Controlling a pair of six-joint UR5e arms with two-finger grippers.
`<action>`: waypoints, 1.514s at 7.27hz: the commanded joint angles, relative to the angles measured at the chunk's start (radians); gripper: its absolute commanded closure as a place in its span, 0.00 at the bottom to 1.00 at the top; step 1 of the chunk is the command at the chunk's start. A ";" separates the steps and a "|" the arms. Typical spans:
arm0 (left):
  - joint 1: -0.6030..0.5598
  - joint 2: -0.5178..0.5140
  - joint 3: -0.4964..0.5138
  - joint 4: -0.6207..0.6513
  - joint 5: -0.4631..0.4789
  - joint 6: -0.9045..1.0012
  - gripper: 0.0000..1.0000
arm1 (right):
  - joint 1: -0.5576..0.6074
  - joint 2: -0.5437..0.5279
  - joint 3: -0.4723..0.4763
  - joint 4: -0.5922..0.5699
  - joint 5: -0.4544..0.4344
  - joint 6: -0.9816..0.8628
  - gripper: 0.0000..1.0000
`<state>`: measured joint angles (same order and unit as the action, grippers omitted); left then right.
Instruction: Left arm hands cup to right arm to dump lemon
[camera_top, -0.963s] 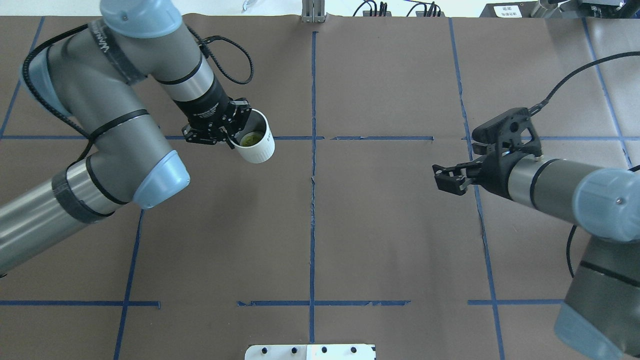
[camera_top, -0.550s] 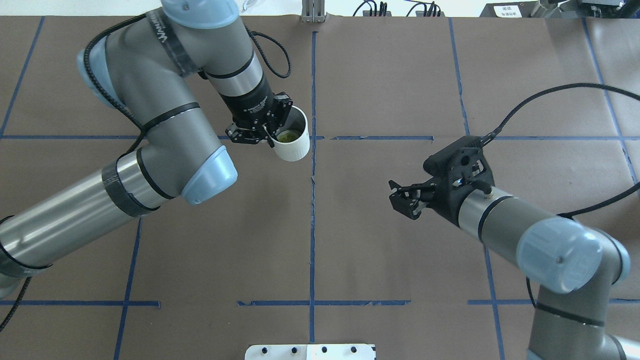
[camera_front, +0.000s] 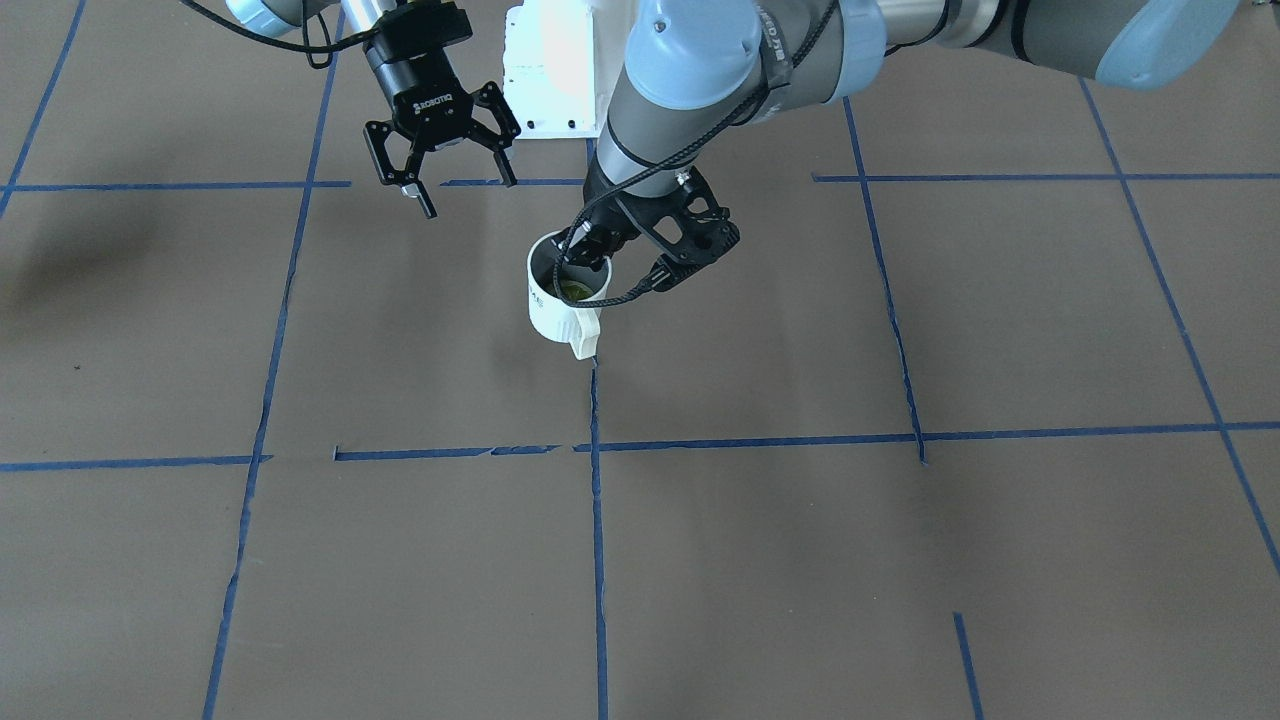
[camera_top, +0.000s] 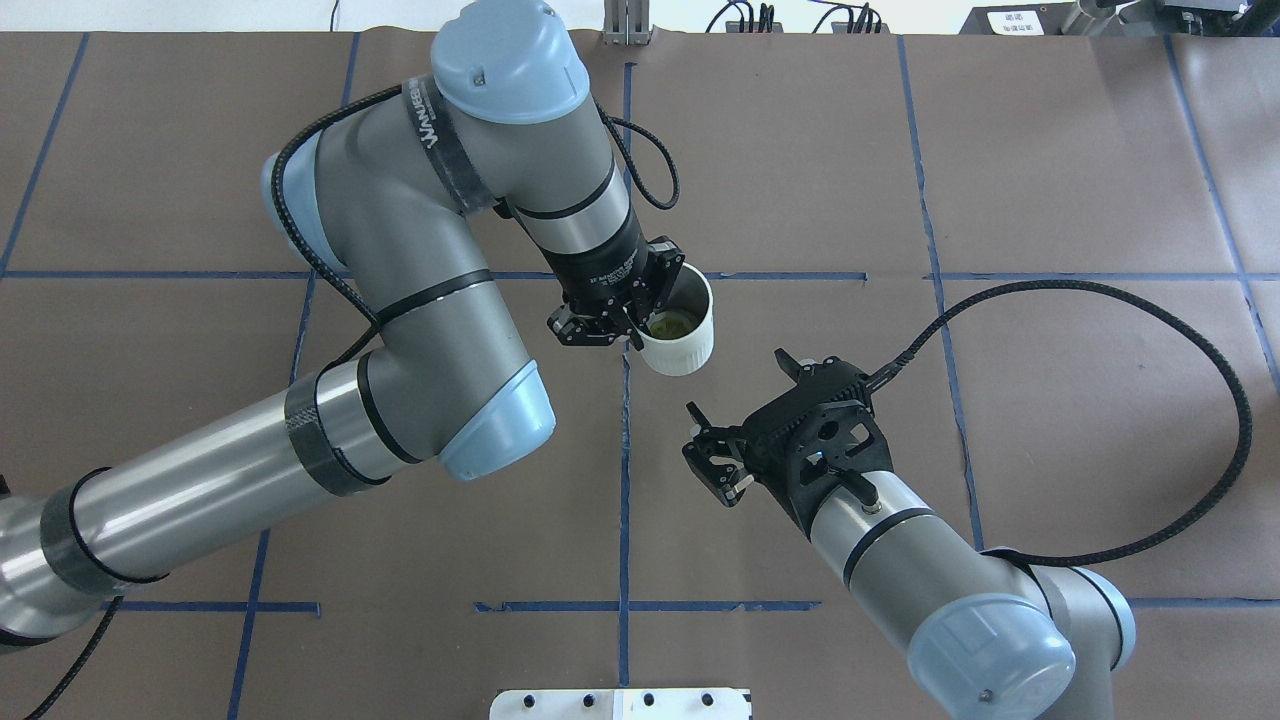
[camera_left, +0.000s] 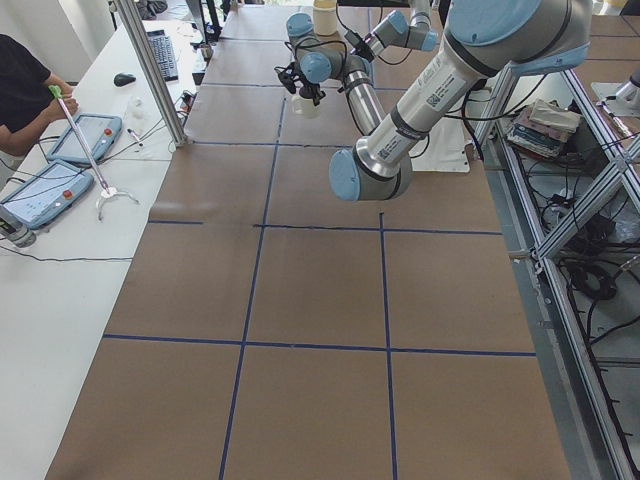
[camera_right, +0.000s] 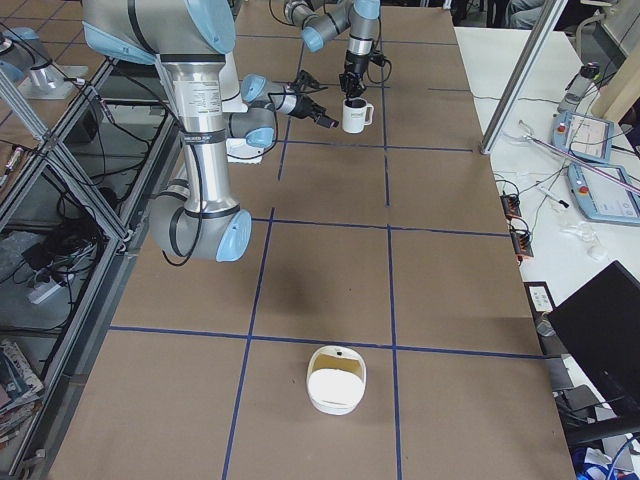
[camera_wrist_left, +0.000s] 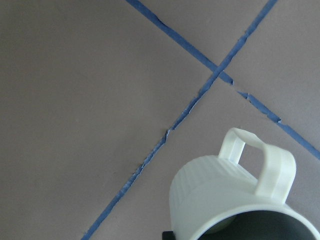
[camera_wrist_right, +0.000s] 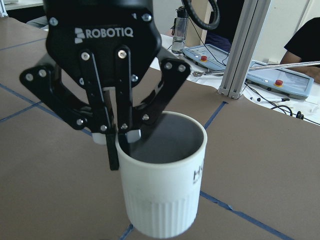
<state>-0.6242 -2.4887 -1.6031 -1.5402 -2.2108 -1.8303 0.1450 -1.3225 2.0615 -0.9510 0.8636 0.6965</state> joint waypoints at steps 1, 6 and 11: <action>0.027 -0.002 -0.009 -0.055 -0.003 -0.049 0.98 | -0.007 0.016 -0.004 0.001 -0.021 0.000 0.01; 0.047 0.007 -0.081 -0.049 -0.038 -0.089 0.96 | -0.008 0.019 -0.021 0.000 -0.023 0.000 0.01; 0.047 0.007 -0.112 -0.043 -0.078 -0.090 0.91 | 0.007 0.020 -0.046 0.000 -0.023 0.000 0.01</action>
<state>-0.5768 -2.4820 -1.7093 -1.5830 -2.2796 -1.9205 0.1490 -1.3029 2.0202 -0.9510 0.8407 0.6964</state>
